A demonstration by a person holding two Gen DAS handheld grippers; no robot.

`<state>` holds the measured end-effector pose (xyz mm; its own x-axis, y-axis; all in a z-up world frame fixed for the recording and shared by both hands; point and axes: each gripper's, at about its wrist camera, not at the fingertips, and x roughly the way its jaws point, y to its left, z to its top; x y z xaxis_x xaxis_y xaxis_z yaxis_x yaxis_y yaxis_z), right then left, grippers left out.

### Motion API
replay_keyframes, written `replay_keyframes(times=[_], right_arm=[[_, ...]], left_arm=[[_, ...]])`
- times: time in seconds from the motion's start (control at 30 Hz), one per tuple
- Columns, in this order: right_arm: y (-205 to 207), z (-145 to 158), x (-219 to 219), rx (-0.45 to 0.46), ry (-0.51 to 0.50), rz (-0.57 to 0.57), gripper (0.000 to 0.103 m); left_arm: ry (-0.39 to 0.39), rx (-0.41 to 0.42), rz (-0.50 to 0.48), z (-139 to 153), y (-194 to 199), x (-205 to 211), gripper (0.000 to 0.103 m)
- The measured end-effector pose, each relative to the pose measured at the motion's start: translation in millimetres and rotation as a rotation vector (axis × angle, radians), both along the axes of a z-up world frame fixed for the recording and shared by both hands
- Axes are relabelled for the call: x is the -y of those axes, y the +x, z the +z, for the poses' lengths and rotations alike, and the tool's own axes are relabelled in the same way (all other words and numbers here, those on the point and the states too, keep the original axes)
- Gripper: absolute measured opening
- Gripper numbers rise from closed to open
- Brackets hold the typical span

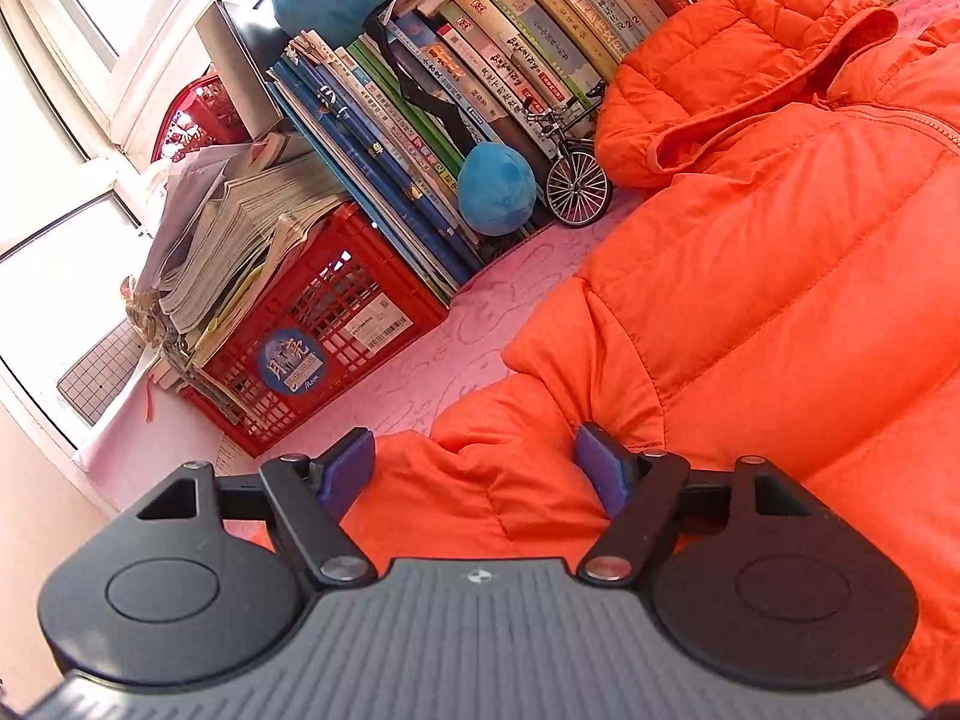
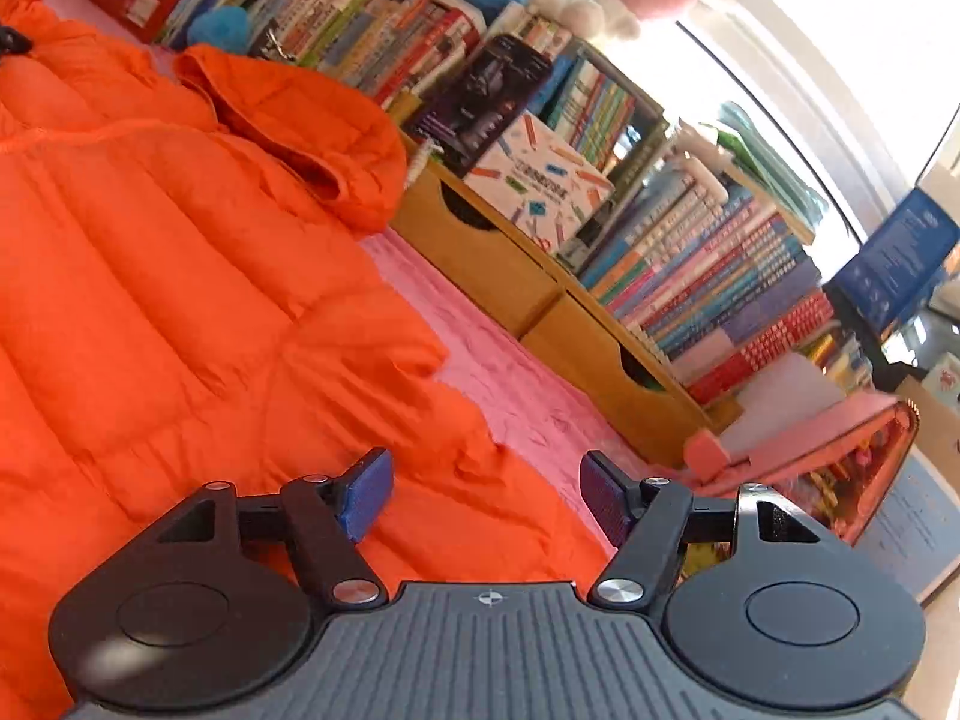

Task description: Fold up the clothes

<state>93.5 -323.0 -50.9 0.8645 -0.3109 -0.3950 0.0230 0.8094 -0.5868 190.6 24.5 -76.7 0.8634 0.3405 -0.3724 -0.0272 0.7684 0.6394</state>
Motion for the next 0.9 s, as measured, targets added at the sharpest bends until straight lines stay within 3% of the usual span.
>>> replay_keyframes(times=[0.07, 0.13, 0.17, 0.2, 0.27, 0.3, 0.37, 0.43, 0.57, 0.7, 0.8, 0.87, 0.9], right_arm=[[2.4, 0.7, 54.7, -0.021, 0.116, -0.161, 0.068], [1.9, -3.2, 107.0, -0.03, 0.147, -0.315, 0.068], [-0.6, -1.7, 130.1, -0.027, 0.201, -0.367, 0.078], [-4.3, 2.5, 151.4, -0.02, 0.288, -0.4, 0.079], [-17.0, 9.6, 171.8, 0.041, 0.313, -0.495, 0.077], [-24.6, 14.0, 176.8, 0.076, 0.336, -0.516, 0.077], [-48.5, 26.7, 191.9, 0.151, 0.528, -0.519, 0.077], [-68.3, 31.5, 204.6, 0.192, 0.666, -0.54, 0.077], [-89.3, 24.5, 228.8, 0.202, 0.778, -0.612, 0.077], [-85.4, 10.0, 246.1, 0.193, 0.852, -0.668, 0.077], [-73.6, 1.9, 253.4, 0.194, 0.943, -0.67, 0.076], [-68.3, 0.5, 255.3, 0.195, 0.98, -0.663, 0.054], [-67.1, 1.1, 256.3, 0.199, 1.002, -0.655, 0.048]], left_arm=[[-0.005, -0.003, 0.0, 0.4, 0.7, -0.7, 0.075], [-0.004, -0.002, 0.001, 0.4, 0.7, -0.4, 0.075], [0.002, 0.001, 0.002, 0.1, 0.3, 0.4, 0.075], [0.011, 0.006, 0.002, -0.4, -0.2, 1.7, 0.075], [0.031, 0.015, 0.003, -0.7, -1.2, 4.5, 0.075], [0.038, 0.012, 0.007, 0.4, -0.9, 6.0, 0.074], [0.036, 0.0, 0.023, 6.5, -0.1, 10.0, 0.073], [-0.031, 0.008, 0.005, 22.1, -5.2, 17.3, 0.072], [-0.193, 0.043, -0.221, 66.0, -30.6, 68.6, 0.072], [-0.247, 0.011, -0.489, 82.1, -51.1, 155.8, 0.074], [-0.225, 0.0, -0.62, 72.7, -58.1, 219.7, 0.074], [-0.205, -0.014, -0.65, 61.2, -58.6, 255.0, 0.074], [-0.211, -0.034, -0.656, 56.3, -57.0, 266.5, 0.074]])
